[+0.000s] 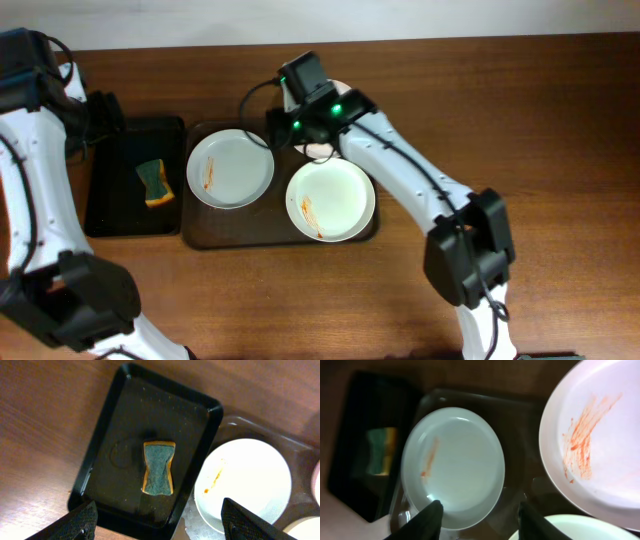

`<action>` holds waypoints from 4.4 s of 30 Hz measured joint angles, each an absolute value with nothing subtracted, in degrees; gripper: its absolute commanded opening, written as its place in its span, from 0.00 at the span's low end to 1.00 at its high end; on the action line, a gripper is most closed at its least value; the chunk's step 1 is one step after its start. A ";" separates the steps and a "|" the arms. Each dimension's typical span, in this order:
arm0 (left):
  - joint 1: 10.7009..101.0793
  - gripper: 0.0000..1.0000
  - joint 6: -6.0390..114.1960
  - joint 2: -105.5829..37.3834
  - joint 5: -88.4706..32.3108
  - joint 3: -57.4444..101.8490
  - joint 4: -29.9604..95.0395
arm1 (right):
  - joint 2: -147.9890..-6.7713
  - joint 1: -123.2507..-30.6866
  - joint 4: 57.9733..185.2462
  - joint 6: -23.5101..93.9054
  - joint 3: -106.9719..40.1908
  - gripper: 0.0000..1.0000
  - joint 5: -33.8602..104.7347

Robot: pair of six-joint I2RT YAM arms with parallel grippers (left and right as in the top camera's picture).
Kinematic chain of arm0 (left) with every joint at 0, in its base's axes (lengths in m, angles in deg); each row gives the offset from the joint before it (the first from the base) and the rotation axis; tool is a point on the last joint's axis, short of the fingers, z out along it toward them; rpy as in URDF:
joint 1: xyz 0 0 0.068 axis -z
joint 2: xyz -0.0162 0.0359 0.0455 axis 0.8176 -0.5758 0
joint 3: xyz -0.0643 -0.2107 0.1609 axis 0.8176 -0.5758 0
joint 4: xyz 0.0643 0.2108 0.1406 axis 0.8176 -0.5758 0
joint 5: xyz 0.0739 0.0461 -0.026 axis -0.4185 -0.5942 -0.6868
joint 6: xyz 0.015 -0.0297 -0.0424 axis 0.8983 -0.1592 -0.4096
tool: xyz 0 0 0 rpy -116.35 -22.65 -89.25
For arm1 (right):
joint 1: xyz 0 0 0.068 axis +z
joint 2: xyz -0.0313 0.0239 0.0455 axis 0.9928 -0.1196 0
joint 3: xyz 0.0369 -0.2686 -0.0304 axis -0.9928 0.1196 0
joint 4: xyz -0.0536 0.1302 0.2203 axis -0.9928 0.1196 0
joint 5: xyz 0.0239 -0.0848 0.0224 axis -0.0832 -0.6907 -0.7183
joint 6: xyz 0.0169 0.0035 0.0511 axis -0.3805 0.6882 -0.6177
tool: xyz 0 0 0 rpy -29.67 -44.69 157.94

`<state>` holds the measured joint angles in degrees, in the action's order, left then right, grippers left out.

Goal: Clean dirty plates on tray and stack at the side
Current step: 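Reach the right gripper to the left plate's rim and grasp it, then lower the left gripper into the black tray and grasp the sponge, then carry the sponge with the left gripper onto the held plate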

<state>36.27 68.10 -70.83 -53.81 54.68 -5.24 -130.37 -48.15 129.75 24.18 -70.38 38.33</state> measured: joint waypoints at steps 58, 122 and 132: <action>37.52 0.47 64.34 -75.84 -55.03 24.37 22.06 | -145.15 -43.63 126.01 12.95 -71.28 0.04 31.99; 44.62 0.01 77.74 -71.42 -41.89 32.13 17.43 | -145.45 -48.02 126.25 16.82 -71.28 0.04 41.50; 50.68 0.01 77.89 -80.40 -43.93 32.23 17.71 | -145.45 -48.13 126.25 16.99 -71.28 0.04 41.50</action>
<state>50.68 77.89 -80.40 -43.93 32.23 17.71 -145.45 -48.13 126.25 16.99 -71.28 41.50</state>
